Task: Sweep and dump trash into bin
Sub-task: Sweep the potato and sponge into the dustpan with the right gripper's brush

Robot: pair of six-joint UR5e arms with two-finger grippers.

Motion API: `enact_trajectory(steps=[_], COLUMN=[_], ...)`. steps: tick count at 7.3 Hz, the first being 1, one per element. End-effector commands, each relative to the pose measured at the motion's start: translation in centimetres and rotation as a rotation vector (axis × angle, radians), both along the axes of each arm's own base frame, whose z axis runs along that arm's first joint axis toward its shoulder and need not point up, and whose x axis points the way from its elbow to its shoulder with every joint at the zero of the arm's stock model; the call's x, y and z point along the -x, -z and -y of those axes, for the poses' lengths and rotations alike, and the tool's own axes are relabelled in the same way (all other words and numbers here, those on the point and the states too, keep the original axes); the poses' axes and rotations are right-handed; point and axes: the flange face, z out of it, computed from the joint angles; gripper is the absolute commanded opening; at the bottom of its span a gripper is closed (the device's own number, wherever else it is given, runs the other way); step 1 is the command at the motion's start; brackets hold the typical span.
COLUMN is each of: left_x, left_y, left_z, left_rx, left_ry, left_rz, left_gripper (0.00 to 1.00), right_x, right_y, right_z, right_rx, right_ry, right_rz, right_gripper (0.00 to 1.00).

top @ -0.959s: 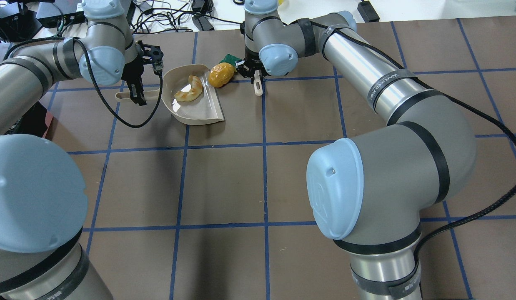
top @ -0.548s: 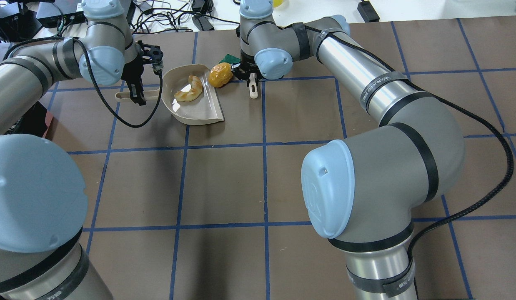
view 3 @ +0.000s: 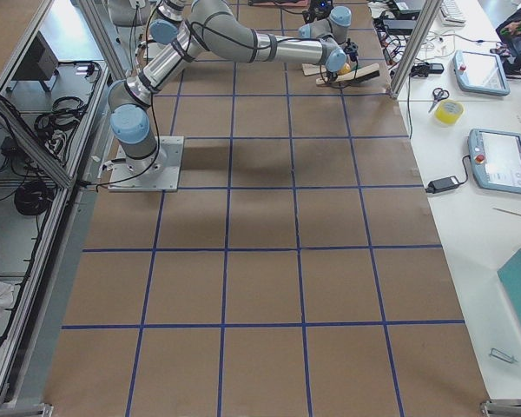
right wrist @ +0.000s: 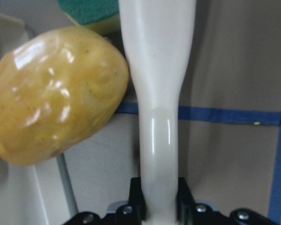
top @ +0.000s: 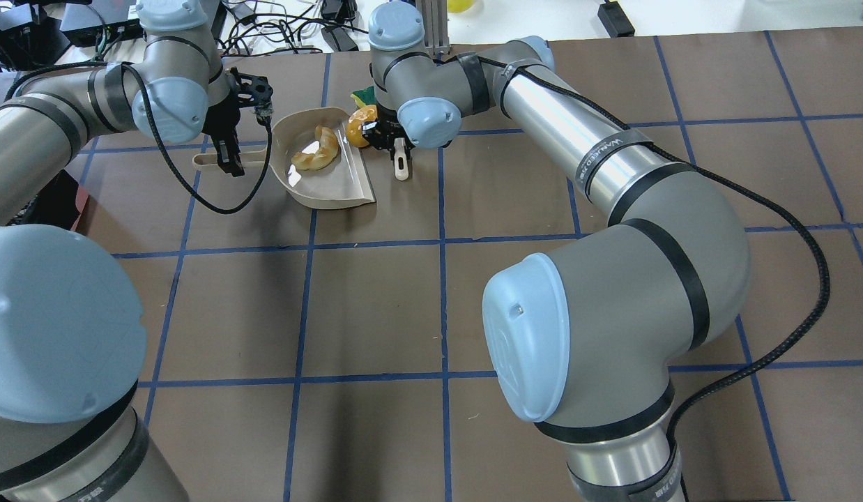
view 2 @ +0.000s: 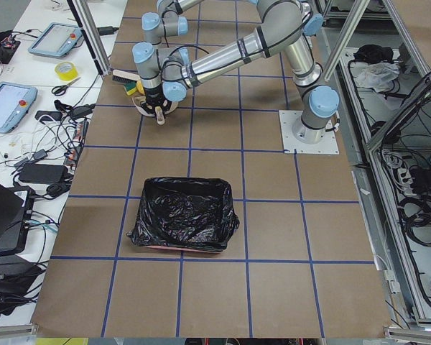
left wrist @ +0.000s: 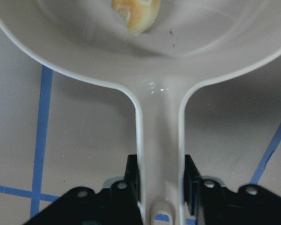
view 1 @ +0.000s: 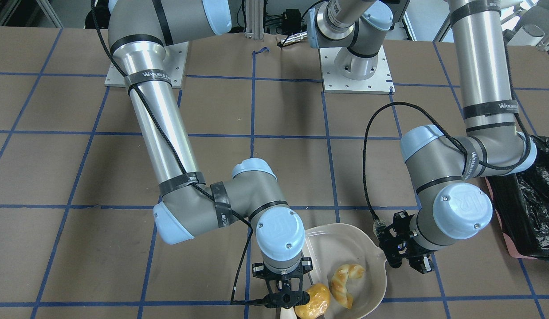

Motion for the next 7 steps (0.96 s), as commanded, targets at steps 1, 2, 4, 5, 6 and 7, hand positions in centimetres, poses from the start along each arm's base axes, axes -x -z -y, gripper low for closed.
enact_trajectory(steps=[1,2,4,5,6,7], left_x=[0.0,0.0,0.0,0.0,0.0,0.0], left_y=[0.0,0.0,0.1,0.1,0.1,0.1], left_z=[0.0,0.0,0.0,0.0,0.0,-0.1], left_rx=[0.000,0.000,-0.001,-0.001,-0.001,-0.003], left_ry=[0.001,-0.001,-0.001,-0.001,0.000,0.001], left_rz=[-0.001,-0.001,-0.001,-0.001,-0.001,-0.002], left_gripper=[0.11,0.11,0.11,0.11,0.11,0.11], right_x=[-3.6,-5.1,-6.4,-6.9,-7.7,-8.0], right_y=[-0.3,-0.4,-1.5,-1.9,-1.9,-1.6], right_z=[-3.0,-4.4,-6.8,-8.0,-9.4,-10.7], right_rx=[-0.039,-0.052,-0.118,-0.133,-0.155,-0.180], right_ry=[-0.004,0.016,0.008,0.008,0.030,0.044], right_rz=[-0.022,-0.032,-0.066,-0.075,-0.080,-0.083], right_gripper=[0.00,0.00,0.00,0.00,0.00,0.00])
